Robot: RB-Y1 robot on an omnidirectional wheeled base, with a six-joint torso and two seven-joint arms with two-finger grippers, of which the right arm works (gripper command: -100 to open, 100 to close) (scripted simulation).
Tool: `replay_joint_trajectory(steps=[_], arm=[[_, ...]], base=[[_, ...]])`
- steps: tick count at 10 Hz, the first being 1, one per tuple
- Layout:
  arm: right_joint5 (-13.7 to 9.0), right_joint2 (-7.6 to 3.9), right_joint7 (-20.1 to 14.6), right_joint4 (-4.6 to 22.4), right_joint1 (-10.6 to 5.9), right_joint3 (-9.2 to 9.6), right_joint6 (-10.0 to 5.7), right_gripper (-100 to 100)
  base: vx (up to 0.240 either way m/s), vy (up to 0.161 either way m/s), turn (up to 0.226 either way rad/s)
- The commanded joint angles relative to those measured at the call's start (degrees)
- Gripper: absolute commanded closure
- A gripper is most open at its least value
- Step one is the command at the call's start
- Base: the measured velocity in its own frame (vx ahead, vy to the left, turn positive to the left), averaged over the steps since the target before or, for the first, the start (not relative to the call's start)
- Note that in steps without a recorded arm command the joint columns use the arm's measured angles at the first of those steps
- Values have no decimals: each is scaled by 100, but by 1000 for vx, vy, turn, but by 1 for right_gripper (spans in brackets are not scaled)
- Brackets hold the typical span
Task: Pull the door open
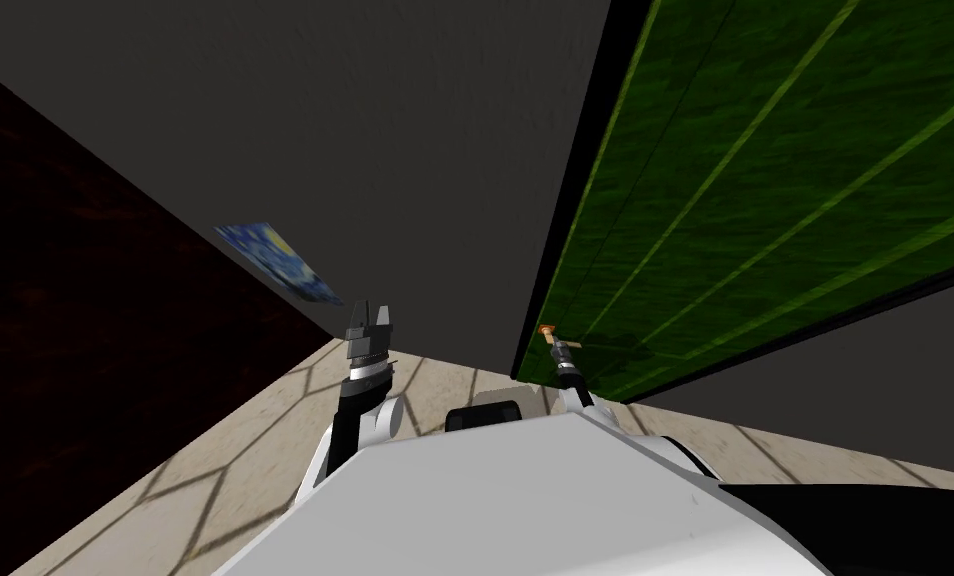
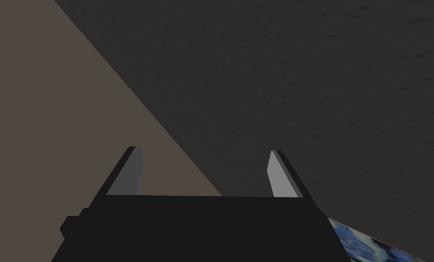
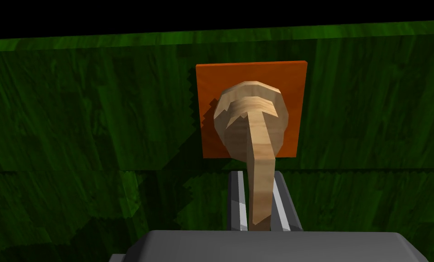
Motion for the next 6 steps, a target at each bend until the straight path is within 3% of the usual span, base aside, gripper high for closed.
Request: replay_joint_trajectory(steps=[1,6], arm=[[46,-17,-75,12,19,71,-20,100],[247,-204,-422,-29,104,369,-106,100]], base=[[-173,-35,90],[-229,-40,105]])
